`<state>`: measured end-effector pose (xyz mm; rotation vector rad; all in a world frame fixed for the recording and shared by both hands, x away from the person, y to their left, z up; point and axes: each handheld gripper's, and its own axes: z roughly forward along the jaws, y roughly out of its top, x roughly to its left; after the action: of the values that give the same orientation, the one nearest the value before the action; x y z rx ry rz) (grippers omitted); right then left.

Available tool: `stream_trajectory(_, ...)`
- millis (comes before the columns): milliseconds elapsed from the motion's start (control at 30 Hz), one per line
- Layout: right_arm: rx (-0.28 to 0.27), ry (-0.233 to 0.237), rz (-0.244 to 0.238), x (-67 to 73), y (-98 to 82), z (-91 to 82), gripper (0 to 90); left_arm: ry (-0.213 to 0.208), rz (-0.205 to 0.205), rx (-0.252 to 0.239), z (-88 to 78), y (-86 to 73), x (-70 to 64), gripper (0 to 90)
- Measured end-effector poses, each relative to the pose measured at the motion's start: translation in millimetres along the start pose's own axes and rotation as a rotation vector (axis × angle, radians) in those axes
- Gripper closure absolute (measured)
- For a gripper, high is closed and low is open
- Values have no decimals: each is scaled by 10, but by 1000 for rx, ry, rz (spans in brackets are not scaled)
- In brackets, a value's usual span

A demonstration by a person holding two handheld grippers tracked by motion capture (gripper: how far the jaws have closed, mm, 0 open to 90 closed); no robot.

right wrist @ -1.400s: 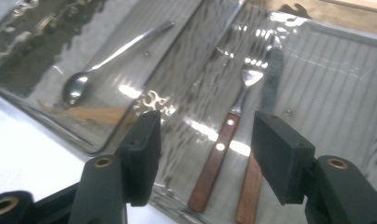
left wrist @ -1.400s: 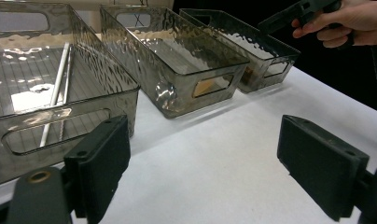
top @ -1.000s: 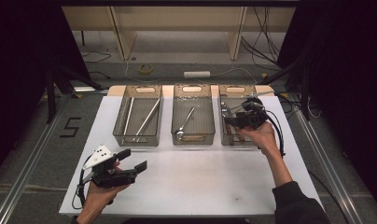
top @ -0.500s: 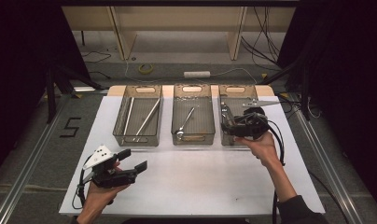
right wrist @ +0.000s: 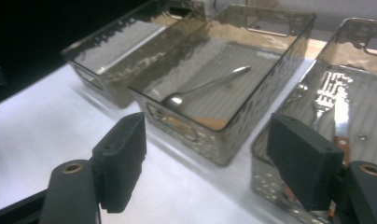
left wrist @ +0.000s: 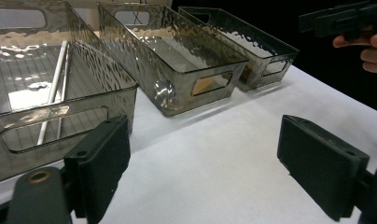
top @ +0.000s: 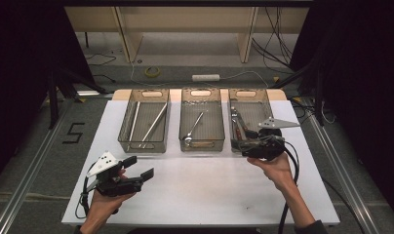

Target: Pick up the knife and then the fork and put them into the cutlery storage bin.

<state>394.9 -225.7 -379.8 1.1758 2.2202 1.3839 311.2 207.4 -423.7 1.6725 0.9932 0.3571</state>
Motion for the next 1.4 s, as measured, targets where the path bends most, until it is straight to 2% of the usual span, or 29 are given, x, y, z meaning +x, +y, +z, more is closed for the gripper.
stream_trajectory(333, -40, 28, -21, 95, -236, -112, 273, -4, 0, 1, 5, 2, -13, 169)
stream_trajectory(500, -60, 45, -14, 149, -310, -134, 269, -7, -1, 5, -1, 1, -8, 169)
stream_trajectory(633, -70, 50, -38, 203, -352, -166, 259, -9, 1, 6, -3, 0, -9, 169)
stream_trajectory(733, -83, 65, -36, 235, -399, -200, 252, -9, -1, 3, -6, 0, -10, 169)
stream_trajectory(900, -92, 55, -49, 282, -500, -250, 239, -11, 0, 6, -3, 0, -15, 169)
stream_trajectory(1033, -86, 46, -48, 278, -594, -281, 229, -12, 0, 6, 2, 1, -17, 169)
stream_trajectory(1133, -96, 47, -25, 263, -658, -315, 227, -14, -2, 6, 1, -1, -16, 169)
stream_trajectory(1400, -95, 39, -28, 274, -819, -372, 220, -22, -9, 7, -6, -3, -9, 169)
